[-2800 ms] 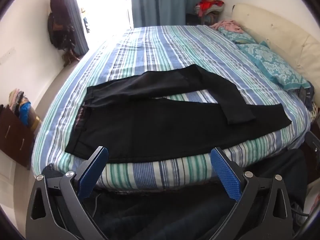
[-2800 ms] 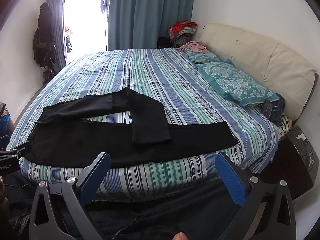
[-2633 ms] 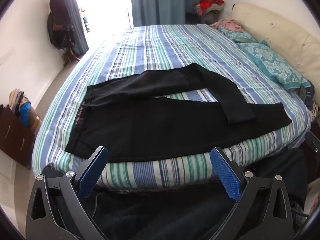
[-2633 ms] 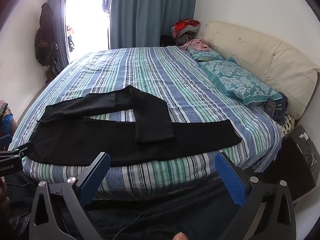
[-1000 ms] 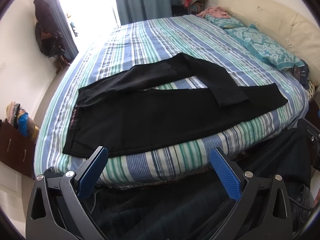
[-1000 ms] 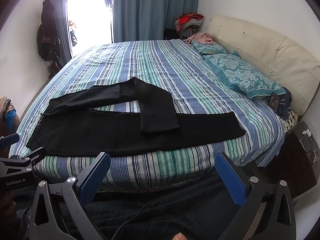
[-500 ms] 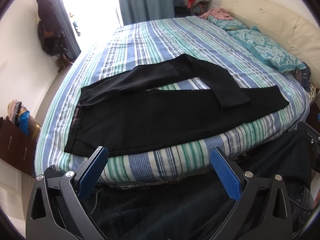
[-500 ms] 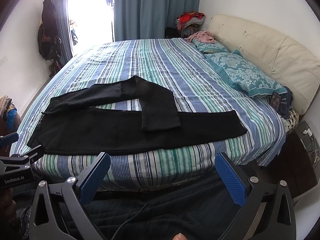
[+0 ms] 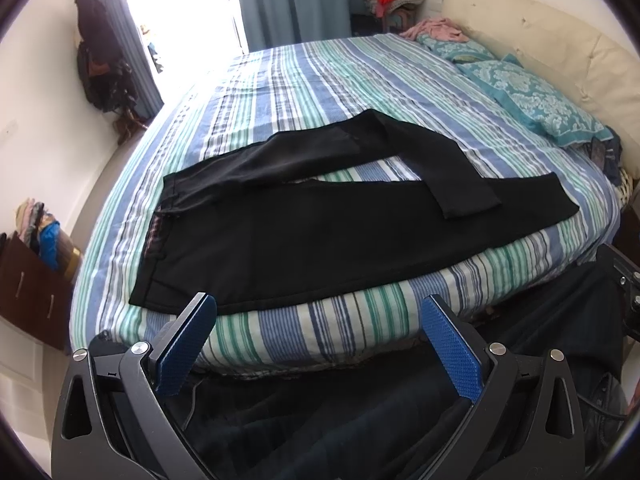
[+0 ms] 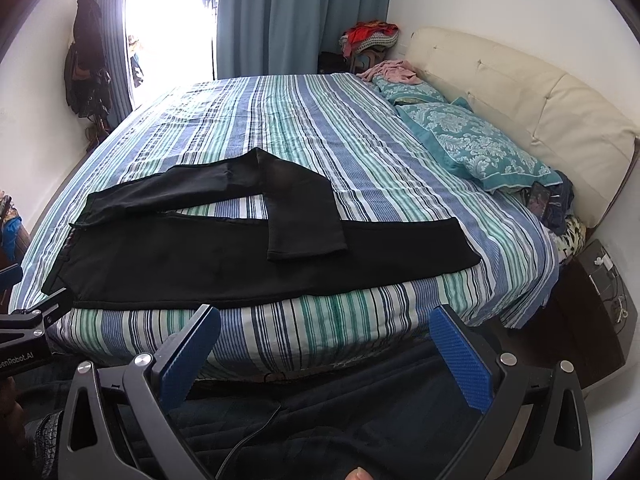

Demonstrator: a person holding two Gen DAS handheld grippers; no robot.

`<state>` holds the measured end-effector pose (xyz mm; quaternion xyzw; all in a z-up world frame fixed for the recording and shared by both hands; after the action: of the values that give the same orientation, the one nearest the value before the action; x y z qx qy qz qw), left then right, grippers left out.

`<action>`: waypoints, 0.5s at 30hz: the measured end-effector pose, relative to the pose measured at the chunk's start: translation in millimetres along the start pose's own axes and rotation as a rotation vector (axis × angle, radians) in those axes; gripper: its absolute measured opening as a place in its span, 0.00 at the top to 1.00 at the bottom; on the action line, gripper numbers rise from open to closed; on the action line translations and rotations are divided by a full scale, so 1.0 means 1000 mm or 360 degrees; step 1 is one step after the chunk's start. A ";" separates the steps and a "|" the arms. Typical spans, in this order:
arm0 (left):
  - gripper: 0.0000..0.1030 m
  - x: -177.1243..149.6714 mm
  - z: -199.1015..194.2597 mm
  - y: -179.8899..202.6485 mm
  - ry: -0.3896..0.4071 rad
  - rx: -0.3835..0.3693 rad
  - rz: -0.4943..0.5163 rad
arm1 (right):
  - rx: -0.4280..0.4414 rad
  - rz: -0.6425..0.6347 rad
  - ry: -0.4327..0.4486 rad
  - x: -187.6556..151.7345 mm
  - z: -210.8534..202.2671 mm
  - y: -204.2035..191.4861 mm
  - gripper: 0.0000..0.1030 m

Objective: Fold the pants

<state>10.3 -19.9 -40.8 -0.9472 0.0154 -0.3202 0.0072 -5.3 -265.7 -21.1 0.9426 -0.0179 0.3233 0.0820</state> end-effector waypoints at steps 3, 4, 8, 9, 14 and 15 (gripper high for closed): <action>0.01 0.000 0.001 0.000 -0.0003 0.0000 -0.0001 | -0.0002 -0.0001 0.0000 0.000 0.000 0.000 0.00; 0.01 0.000 0.001 -0.001 -0.0002 0.0000 -0.0001 | -0.0003 -0.0001 0.0000 0.000 0.000 0.000 0.00; 0.01 0.001 0.001 -0.001 -0.0001 0.0001 -0.0004 | -0.0010 -0.0002 -0.0011 -0.001 0.001 0.001 0.00; 0.01 0.001 0.001 -0.001 -0.0004 0.0003 -0.0004 | -0.0010 -0.0003 -0.0015 -0.002 0.002 0.001 0.00; 0.01 0.000 0.002 -0.001 -0.0012 0.0011 -0.0005 | -0.0020 -0.0009 -0.0027 -0.001 0.003 0.000 0.00; 0.01 0.000 0.002 0.000 -0.0011 0.0012 -0.0003 | -0.0021 -0.0009 -0.0030 0.000 0.004 -0.001 0.00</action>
<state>12.0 -19.5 -42.4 -0.9482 0.0132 -0.3172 0.0105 -3.3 -265.7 -24.3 0.9451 -0.0180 0.3141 0.0889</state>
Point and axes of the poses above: each gripper's, at about its wrist camera, not at the fingertips, and z roughly the way its jaws point, y to its right, x to its top, the point moved 4 cm from there along z, roughly the way its jaws point, and after that the axes turned 7 degrees about -z, right-handed, at the moved point
